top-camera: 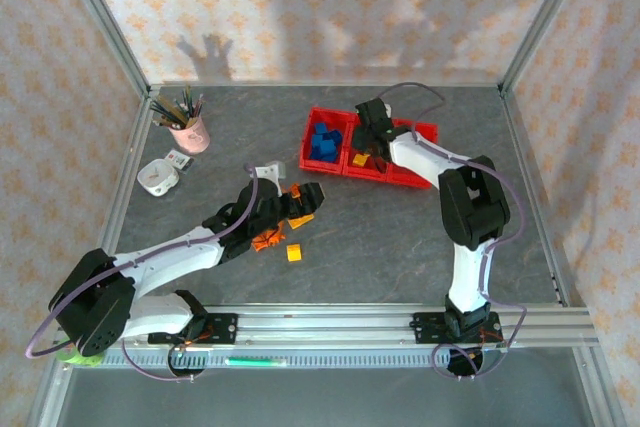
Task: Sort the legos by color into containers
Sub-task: Place the lego in the container, then pick up the lego from the center of the table.
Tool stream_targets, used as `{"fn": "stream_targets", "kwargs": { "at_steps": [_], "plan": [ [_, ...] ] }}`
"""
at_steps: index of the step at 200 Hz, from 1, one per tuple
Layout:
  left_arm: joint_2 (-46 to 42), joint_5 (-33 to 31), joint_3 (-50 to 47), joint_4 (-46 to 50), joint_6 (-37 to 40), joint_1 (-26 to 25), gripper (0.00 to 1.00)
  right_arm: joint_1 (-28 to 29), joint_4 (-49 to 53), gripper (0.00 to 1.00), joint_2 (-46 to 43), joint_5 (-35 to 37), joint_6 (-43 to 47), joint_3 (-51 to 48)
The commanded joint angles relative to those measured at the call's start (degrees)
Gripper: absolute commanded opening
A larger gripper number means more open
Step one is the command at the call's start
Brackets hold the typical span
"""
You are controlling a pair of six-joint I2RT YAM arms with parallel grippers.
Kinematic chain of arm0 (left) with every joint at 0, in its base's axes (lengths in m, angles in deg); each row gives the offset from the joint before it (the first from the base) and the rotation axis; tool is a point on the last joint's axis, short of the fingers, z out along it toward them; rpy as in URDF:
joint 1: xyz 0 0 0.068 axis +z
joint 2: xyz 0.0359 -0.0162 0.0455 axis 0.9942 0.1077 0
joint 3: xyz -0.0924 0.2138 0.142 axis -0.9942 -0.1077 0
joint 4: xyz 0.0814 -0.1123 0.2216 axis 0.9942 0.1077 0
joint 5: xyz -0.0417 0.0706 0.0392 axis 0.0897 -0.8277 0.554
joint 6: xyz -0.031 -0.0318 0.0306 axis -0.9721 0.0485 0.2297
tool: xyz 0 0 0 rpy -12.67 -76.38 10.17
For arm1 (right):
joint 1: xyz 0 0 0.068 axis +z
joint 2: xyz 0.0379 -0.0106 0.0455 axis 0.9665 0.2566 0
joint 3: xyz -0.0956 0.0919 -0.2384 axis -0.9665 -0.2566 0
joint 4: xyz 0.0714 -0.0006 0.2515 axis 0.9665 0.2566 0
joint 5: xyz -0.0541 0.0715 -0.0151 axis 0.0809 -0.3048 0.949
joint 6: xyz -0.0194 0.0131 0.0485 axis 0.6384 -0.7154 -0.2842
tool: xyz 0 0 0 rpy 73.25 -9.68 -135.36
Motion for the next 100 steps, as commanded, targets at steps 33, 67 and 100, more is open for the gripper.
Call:
{"fn": "stream_targets", "kwargs": {
  "at_steps": [33,67,100],
  "plan": [
    [-5.9,-2.3,-0.5,1.6,1.2,-0.2,0.99,4.2,-0.2,0.62,-12.8,0.8,-0.6,-8.5],
    [-12.1,-5.7,-2.4,6.7,1.0,-0.1,0.99,9.9,0.9,0.69,-16.9,1.1,-1.5,-13.2],
    [-18.6,-9.0,-4.5,12.5,0.5,-0.1,0.99,16.4,0.6,0.73,-18.2,1.1,-3.5,-16.3]
  ]
}}
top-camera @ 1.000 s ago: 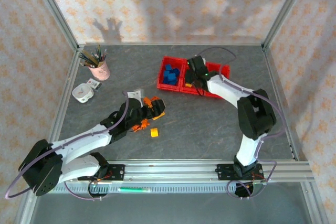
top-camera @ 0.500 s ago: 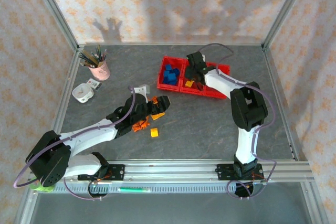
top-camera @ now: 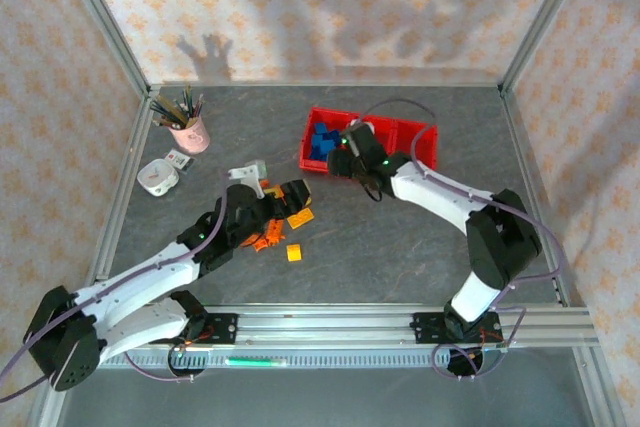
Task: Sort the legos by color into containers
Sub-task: Pick up the lego from the center of the table.
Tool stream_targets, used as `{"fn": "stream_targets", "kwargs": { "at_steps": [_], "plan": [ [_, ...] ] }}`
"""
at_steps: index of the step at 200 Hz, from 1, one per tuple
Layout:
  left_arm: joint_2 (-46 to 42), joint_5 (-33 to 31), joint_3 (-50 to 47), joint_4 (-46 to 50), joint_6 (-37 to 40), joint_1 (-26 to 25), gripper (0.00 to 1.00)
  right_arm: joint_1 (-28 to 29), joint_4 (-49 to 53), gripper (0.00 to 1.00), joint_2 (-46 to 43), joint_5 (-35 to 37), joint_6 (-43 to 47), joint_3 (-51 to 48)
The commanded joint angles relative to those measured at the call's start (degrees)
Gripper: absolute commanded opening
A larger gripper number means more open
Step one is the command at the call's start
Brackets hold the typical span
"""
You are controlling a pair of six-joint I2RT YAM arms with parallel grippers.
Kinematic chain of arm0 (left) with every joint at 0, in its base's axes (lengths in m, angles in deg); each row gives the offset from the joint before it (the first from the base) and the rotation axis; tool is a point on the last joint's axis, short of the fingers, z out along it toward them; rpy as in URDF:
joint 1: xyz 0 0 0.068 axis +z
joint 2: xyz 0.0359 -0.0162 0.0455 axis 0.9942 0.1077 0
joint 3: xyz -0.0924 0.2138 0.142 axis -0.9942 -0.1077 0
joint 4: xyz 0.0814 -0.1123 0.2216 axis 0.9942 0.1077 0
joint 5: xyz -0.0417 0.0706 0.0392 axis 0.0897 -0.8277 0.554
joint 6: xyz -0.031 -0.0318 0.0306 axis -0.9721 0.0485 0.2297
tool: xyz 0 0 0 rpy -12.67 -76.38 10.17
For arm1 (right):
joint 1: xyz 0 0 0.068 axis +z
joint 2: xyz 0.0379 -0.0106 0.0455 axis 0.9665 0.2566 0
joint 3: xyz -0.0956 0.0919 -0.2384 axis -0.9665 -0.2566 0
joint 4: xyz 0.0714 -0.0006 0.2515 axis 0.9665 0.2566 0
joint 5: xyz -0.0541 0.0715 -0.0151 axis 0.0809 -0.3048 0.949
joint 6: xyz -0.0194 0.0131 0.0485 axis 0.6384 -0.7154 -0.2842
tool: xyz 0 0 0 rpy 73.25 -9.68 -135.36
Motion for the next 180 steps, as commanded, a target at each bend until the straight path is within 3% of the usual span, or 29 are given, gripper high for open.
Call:
{"fn": "stream_targets", "kwargs": {
  "at_steps": [1,71,180],
  "plan": [
    [-4.2,-4.3,-2.0,6.4,0.5,-0.1,0.99,3.8,0.7,0.73,-1.3,1.0,-1.8,-2.3],
    [-14.6,-8.0,-5.9,13.5,-2.2,0.1,0.99,13.5,-0.4,0.81,7.6,0.4,0.8,1.1],
    [-16.5,-9.5,-7.3,15.5,-2.6,0.5,0.99,14.4,0.1,0.94,19.8,-0.8,8.4,9.5]
  ]
}}
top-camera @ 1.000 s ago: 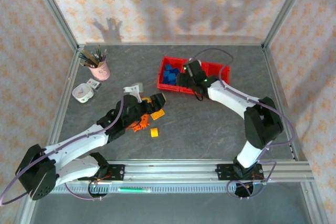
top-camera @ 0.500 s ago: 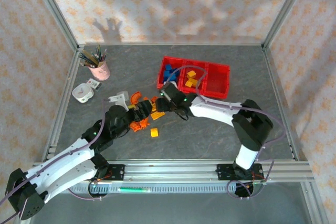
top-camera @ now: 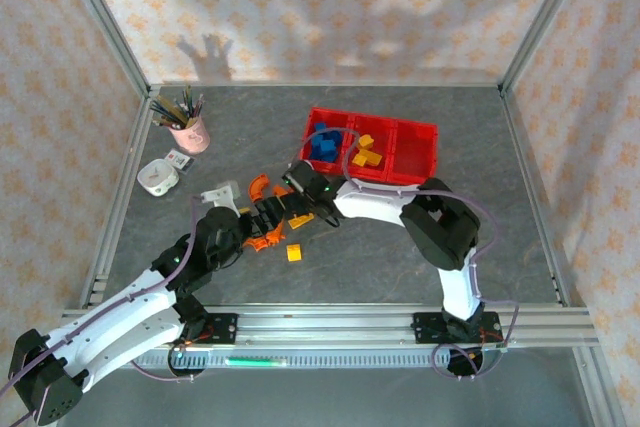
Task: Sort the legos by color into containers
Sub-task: Pick up the lego from the center of the table.
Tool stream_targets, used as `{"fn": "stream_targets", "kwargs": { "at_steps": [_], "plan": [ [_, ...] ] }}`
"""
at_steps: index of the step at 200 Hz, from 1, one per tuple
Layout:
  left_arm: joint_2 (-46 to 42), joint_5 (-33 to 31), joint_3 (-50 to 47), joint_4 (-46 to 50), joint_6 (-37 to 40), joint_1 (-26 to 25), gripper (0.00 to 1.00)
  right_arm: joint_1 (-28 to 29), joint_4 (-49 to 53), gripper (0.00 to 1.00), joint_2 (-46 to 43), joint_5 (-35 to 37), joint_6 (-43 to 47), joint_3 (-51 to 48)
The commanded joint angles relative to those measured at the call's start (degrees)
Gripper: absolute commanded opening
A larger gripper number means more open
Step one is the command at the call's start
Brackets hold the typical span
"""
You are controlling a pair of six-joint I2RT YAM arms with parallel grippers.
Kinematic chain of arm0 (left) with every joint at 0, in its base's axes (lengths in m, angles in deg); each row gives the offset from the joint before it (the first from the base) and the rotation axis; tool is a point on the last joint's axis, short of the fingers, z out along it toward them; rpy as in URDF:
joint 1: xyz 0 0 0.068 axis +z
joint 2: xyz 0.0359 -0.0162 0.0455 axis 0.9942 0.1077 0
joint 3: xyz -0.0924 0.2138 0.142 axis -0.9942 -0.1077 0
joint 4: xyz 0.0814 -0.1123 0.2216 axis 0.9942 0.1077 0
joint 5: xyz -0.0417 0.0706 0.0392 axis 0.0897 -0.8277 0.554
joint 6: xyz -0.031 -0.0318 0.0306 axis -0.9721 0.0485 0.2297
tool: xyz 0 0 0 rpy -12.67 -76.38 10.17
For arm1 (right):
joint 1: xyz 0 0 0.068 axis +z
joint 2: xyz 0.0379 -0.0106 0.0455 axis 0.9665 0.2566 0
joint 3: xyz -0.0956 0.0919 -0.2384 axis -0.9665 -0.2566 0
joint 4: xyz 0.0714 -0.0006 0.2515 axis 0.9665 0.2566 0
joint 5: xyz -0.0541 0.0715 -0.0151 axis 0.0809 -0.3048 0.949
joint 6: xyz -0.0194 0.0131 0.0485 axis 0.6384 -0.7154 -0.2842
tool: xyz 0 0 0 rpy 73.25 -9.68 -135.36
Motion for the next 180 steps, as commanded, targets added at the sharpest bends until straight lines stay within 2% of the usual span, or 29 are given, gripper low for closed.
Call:
{"fn": "stream_targets", "kwargs": {
  "at_steps": [1,73,128,180],
  "plan": [
    [-0.8,-1.8,-0.4,1.4,-0.4,0.4,0.99,0.3,0.8,0.94,1.2,0.8,2.2,1.7],
    [-0.6,-1.2,-0.7,0.7,-0.5,0.7,0.99,0.0,1.8,0.91,4.9,1.6,2.8,4.5],
    [-0.6,-0.9,-0.7,0.9,-0.5,0.8,0.99,-0.6,2.6,0.8,6.4,0.5,2.5,6.0],
    [-0.5,-0.7,-0.5,0.5,-0.5,0.9,0.99,-0.9,1.9,0.67,3.3,0.3,1.5,3.4]
  ]
}}
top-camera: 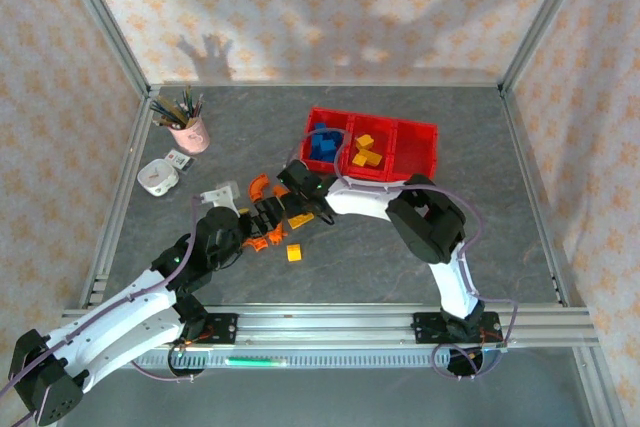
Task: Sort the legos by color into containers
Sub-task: Pick up the lego from the center of the table, then place the lego in the container.
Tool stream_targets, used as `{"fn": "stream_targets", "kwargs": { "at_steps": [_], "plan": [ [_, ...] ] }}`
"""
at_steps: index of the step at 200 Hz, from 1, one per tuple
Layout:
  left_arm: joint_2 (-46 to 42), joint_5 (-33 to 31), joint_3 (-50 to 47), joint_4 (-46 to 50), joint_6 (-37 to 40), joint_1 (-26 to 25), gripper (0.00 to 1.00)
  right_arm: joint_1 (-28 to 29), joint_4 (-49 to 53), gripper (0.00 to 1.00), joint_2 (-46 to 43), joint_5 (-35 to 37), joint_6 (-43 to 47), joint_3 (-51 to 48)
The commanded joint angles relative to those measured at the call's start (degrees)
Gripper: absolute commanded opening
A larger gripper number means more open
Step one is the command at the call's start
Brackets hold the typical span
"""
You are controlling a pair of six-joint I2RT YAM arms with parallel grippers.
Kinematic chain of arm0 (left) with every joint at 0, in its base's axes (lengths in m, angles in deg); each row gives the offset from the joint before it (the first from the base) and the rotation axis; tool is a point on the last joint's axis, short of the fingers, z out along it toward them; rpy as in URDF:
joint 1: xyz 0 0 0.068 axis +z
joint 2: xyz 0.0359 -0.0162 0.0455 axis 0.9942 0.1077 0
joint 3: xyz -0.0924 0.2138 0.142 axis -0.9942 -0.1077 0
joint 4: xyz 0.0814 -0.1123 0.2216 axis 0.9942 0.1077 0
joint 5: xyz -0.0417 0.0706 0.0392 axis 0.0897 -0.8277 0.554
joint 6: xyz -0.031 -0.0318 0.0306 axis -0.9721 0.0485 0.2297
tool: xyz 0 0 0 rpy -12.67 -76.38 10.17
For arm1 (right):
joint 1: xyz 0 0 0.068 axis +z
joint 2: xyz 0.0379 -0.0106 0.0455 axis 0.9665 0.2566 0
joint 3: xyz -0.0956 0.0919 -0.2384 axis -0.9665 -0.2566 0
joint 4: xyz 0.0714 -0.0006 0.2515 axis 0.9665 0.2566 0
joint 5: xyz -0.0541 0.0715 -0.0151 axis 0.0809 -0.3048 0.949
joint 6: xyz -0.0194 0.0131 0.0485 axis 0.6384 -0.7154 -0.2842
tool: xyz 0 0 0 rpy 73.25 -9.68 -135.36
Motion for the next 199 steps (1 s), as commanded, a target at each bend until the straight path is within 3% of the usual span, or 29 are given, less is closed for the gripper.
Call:
{"fn": "stream_targets", "kwargs": {
  "at_steps": [1,61,118,166,199],
  "plan": [
    [-0.5,-0.7,-0.4,0.2,-0.4,0.5,0.99,-0.5,0.9,0.66,-2.1,0.2,-0.4,-1.0],
    [0.8,0.8,1.0,-0.5,0.1,0.4,0.99,-3.2,-0.4,0.64,-10.7,-4.0,-4.1,-7.0],
    [7.1,4.4,3.0,-5.4,1.4,0.4,0.99,-10.7,0.4,0.64,-20.3,-4.6,-5.2,-11.9],
    [16.2,7.8,6.7,-10.6,2.7,0.4,0.99,-20.9,3.0,0.64,-19.3,-0.8,-4.1,-7.5],
    [22.0,9.5,10.0,-12.7,3.8,0.4,0.99,-24.5,4.3,0.64,-14.6,4.2,-3.0,-1.8]
  ]
}}
